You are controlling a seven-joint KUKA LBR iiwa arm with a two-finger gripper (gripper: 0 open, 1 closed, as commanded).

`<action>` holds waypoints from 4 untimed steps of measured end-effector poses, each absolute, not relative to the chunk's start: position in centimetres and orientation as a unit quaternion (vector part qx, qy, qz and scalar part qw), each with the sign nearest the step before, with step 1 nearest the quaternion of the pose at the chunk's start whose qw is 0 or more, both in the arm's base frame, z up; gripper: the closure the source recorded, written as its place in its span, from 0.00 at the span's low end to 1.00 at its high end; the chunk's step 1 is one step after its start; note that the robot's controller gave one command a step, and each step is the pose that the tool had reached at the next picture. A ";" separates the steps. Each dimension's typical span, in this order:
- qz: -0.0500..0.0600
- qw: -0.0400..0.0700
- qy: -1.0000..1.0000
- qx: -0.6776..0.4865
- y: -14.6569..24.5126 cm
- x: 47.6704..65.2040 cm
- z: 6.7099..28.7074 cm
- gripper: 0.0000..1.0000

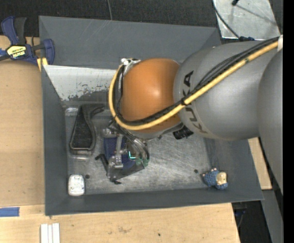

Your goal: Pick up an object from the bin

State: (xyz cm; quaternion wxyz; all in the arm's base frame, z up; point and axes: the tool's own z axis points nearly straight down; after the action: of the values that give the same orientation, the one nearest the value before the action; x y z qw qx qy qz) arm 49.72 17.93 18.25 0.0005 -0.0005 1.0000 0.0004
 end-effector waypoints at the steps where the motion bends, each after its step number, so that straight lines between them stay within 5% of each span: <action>1: 0.000 0.002 1.000 -0.028 17.3 54.7 8.8 0.00; 2: 0.003 0.008 0.998 -0.063 13.4 49.1 7.4 0.00; 4: 0.003 0.007 0.993 -0.114 9.1 49.6 7.4 0.00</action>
Offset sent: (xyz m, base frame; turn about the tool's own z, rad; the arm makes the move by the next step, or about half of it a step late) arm 0.0529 -0.0046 -0.1063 -0.0560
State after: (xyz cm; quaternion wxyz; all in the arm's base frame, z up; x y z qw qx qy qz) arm 49.64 9.12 7.36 0.0067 -0.1140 0.9935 0.0034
